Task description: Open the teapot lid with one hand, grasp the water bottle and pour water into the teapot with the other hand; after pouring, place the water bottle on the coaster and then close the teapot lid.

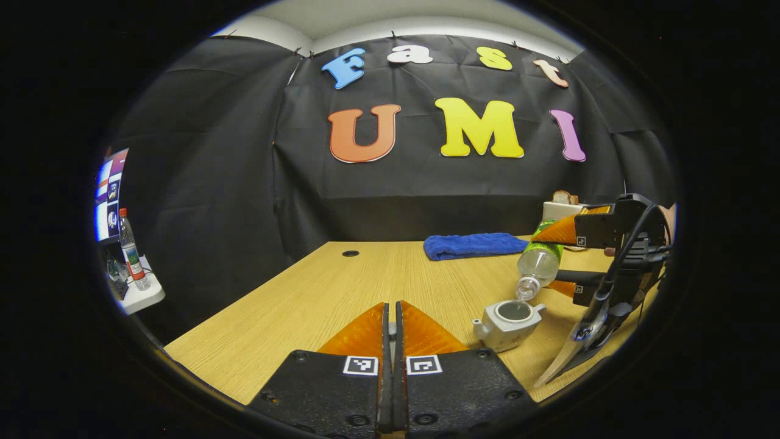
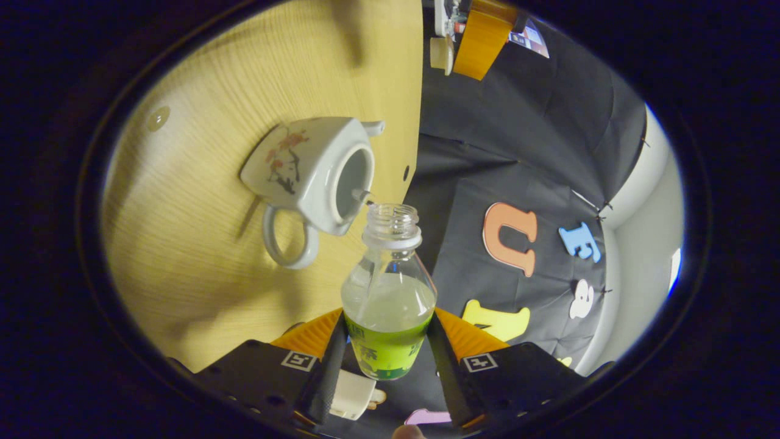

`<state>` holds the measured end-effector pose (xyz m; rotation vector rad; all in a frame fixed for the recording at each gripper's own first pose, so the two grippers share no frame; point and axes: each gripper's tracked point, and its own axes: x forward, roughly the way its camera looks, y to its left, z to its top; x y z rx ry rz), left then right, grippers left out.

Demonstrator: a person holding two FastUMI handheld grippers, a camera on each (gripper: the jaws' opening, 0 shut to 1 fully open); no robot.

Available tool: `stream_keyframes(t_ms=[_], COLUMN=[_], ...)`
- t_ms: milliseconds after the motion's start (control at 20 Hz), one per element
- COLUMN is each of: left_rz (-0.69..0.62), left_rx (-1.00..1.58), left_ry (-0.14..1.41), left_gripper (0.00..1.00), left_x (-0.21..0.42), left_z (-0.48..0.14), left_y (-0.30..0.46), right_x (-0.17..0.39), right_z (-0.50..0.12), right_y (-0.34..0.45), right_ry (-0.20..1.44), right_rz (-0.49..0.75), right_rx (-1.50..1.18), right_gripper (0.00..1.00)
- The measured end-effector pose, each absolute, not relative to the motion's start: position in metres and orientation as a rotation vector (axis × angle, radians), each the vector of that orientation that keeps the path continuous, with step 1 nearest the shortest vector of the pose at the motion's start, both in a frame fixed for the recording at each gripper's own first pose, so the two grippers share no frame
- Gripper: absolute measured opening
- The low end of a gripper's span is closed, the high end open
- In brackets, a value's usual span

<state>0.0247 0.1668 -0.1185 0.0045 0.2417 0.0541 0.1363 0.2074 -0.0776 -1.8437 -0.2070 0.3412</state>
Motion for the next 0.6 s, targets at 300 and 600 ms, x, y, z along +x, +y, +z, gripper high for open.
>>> stream_keyframes(t_ms=[300, 600], left_rz=[0.058, 0.057], left_rx=[0.002, 0.002], left_ry=[0.245, 0.245], left_gripper=[0.03, 0.02], left_x=[0.023, 0.025], left_z=[-0.12, -0.12], left_y=[0.169, 0.17], right_x=[0.139, 0.143], right_z=[-0.07, -0.058], right_y=[0.212, 0.214], right_ry=[-0.233, -0.273], right_rz=[0.34, 0.309], right_rx=[-1.887, -1.926], right_gripper=[0.72, 0.71])
